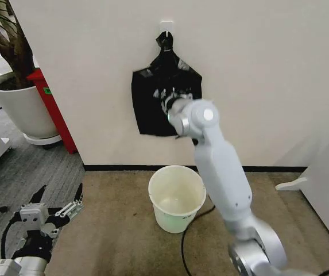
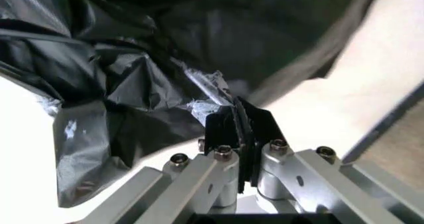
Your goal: Place the garbage bag over the trash bin.
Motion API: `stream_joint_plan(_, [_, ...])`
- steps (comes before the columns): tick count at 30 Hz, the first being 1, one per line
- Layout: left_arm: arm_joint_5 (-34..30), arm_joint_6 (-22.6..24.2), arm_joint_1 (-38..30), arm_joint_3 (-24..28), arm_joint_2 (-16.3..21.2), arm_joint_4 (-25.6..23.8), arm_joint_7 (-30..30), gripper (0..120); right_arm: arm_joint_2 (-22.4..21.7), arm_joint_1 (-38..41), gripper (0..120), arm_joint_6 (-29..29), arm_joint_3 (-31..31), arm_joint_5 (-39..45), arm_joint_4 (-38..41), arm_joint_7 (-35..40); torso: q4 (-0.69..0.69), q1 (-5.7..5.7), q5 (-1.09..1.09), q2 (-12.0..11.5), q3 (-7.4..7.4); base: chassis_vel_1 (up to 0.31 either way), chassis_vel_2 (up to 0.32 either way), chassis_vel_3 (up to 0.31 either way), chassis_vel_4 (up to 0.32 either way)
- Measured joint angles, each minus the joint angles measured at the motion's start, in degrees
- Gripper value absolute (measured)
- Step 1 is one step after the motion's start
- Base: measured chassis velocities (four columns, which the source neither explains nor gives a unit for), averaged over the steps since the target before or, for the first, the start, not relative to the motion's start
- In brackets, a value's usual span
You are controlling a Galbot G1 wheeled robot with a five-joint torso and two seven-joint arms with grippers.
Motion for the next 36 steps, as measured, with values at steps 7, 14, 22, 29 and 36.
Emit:
stream_joint_plan(7, [1.0,-0.6,-0.2,0.6,-0.7,0.0,0.6,100,-1.4,-8.8,0,-1.1,-0.3,-1.3,5.0,-1.2,0.0,0.0,0.01,0.0,0.0,0.0,0.0,0.0,0.0])
stream_joint_plan(14, [1.2,-0.8,-0.2,0.7,-0.9,0.0,0.7,100,-2.0,-9.5,0,-1.2,0.2,-1.7,7.7,-1.6,0.01,0.0,0.0,0.0,0.0,0.0,0.0,0.0,0.0])
stream_joint_plan(22, [1.7,-1.4,-0.6,1.0,-1.1,0.0,1.0,100,-3.0,-15.4,0,-3.6,0.6,-3.0,8.9,-3.0,0.01,0.0,0.0,0.0,0.0,0.0,0.0,0.0,0.0])
stream_joint_plan(29, [1.7,-1.4,-1.0,1.1,-1.0,0.0,1.1,100,-2.5,-21.9,0,-4.8,0.2,-5.5,10.0,-4.3,0.0,0.0,0.01,0.0,0.01,0.0,0.0,0.0,0.0])
stream_joint_plan(36, [1.6,-1.4,-1.3,1.1,-0.9,0.0,1.1,100,-2.7,-15.5,0,-4.9,-0.5,-5.7,11.9,-4.5,0.01,0.0,0.0,0.0,0.01,0.0,0.0,0.0,0.0])
